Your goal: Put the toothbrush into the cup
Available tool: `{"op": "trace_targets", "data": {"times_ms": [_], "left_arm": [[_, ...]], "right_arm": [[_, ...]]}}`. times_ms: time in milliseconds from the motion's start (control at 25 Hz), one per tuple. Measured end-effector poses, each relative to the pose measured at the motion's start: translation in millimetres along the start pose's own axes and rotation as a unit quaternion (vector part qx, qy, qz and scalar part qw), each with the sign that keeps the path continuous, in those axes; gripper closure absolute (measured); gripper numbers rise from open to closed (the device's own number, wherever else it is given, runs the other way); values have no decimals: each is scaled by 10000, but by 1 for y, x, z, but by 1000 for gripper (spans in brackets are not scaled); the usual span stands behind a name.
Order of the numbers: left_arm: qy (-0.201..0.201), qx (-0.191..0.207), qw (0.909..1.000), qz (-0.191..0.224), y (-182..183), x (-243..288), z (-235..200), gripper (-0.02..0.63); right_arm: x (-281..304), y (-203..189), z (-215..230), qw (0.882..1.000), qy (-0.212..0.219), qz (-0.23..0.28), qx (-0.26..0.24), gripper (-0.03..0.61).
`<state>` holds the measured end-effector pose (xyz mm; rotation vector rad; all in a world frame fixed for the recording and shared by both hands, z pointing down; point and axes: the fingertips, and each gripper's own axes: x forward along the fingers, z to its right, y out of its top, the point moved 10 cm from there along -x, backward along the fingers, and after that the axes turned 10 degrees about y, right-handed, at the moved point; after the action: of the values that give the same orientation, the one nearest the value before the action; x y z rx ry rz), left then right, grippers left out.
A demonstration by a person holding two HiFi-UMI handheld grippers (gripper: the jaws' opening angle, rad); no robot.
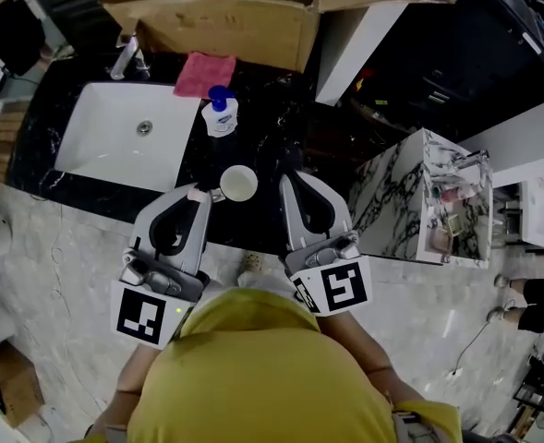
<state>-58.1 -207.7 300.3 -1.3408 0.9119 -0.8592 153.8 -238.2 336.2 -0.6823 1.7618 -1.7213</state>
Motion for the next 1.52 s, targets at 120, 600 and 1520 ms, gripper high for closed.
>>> {"op": "trace_targets", "data": {"times_ms": [120,600,1520], "left_arm": [[59,-3,10000,3,-2,6,3,600],[-271,-37,9995,-128,-10,29,1,600],[-1434,-502,9768,-1508,-100,92,-22,600]], "right_arm": [[2,-5,8,10000,55,14,41,568],[3,-4,11,9999,-87,-23,74,568],[21,-21,18,9950,-739,-581,326,568]]}}
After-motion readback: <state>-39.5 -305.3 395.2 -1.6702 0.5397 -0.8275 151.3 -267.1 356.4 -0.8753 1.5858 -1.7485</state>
